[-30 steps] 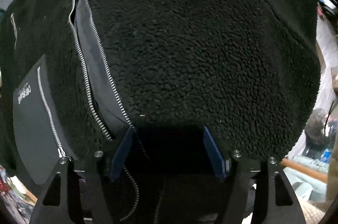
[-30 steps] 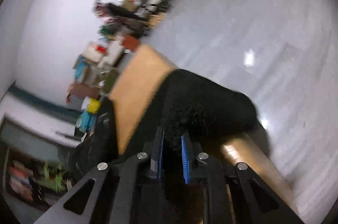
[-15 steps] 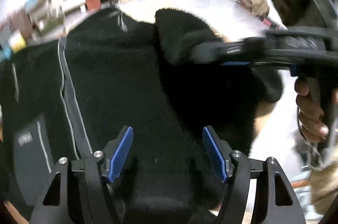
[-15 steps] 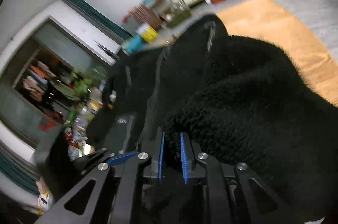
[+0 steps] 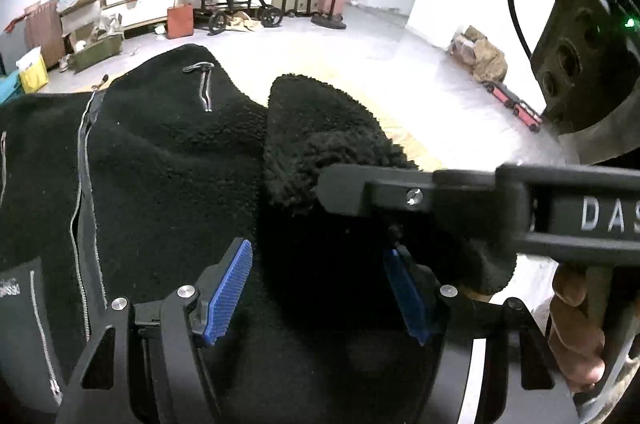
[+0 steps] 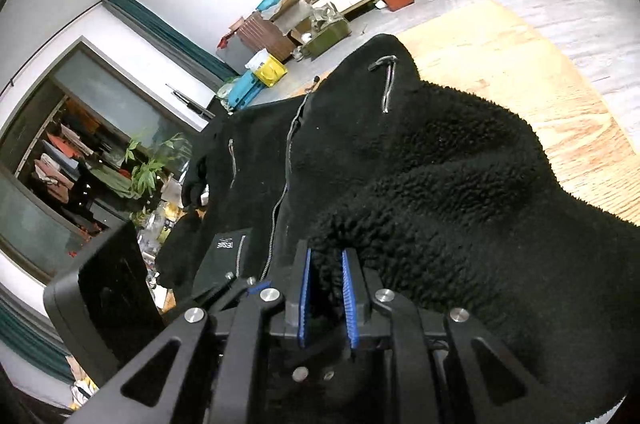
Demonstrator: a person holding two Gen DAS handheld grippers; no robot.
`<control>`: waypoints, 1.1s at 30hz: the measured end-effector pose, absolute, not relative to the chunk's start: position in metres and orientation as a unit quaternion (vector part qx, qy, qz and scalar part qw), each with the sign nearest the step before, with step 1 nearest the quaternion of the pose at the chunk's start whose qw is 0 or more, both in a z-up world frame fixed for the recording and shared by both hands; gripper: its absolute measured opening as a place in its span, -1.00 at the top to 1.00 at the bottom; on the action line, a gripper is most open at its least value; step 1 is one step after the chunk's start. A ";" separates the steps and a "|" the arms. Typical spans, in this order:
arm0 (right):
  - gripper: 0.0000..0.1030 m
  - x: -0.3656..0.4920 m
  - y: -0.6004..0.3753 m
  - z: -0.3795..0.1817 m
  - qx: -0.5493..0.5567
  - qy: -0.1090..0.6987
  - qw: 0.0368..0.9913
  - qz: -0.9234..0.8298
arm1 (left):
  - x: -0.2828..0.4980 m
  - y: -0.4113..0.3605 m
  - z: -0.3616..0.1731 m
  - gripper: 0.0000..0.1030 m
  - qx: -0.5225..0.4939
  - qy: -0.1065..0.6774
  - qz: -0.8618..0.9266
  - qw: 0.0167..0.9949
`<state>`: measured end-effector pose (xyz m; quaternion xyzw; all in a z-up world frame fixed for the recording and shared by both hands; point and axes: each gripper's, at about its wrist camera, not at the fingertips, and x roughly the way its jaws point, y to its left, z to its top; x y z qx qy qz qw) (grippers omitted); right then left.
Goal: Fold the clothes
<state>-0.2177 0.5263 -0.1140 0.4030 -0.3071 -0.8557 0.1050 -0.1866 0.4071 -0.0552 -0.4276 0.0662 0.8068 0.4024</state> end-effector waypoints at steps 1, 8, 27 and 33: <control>0.67 -0.218 0.526 -0.114 0.405 -0.305 0.103 -0.856 | -0.187 0.407 -0.054 -0.35 -0.431 0.061 0.799 0.414; 0.67 -0.220 0.523 -0.113 0.421 -0.290 0.092 -0.855 | -0.185 0.413 -0.048 -0.33 -0.409 0.102 0.825 0.377; -0.09 -0.031 0.623 -0.159 0.380 -0.394 -0.320 -0.773 | -0.236 0.388 -0.109 0.80 -0.484 0.016 0.814 0.321; -0.06 -0.013 0.626 -0.192 0.389 -0.465 -0.285 -0.742 | -0.235 0.390 -0.113 0.80 -0.489 0.007 0.812 0.320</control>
